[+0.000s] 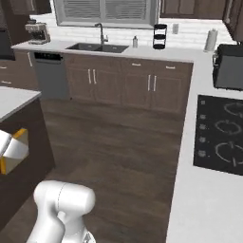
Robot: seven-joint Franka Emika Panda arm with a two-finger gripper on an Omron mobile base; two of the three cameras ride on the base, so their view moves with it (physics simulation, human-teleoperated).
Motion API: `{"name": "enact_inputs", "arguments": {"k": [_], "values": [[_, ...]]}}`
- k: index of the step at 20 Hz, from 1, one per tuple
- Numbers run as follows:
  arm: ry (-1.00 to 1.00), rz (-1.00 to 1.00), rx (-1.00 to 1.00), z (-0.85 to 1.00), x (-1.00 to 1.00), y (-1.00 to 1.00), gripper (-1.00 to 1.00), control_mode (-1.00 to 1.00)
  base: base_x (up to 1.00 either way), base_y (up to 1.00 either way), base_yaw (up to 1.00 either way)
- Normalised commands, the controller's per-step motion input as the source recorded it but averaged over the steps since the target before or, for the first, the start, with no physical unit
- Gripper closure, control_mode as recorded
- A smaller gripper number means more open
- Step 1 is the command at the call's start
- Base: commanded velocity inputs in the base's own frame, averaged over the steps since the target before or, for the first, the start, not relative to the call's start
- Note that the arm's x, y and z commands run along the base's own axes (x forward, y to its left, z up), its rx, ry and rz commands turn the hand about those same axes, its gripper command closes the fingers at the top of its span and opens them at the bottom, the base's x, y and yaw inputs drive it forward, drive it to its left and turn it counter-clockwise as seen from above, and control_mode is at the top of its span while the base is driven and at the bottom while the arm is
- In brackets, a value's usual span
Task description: Start the toaster. Once the lever pops up, take the bread to the plate on the dining counter.
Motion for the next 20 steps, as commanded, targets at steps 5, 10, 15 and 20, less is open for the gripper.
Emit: {"name": "enact_inputs", "arguments": {"k": [5,10,15,20], "values": [[0.0,0.0,0.0,0.0,0.0,0.0,1.0,1.0,0.1,0.0,0.97],[0.0,0.0,0.0,0.0,0.0,0.0,1.0,1.0,0.35,0.0,0.91],[0.0,0.0,0.0,0.0,0.0,0.0,1.0,1.0,0.56,0.0,0.82],[0.0,0.0,0.0,0.0,0.0,0.0,1.0,1.0,0.44,0.19,0.58]]}}
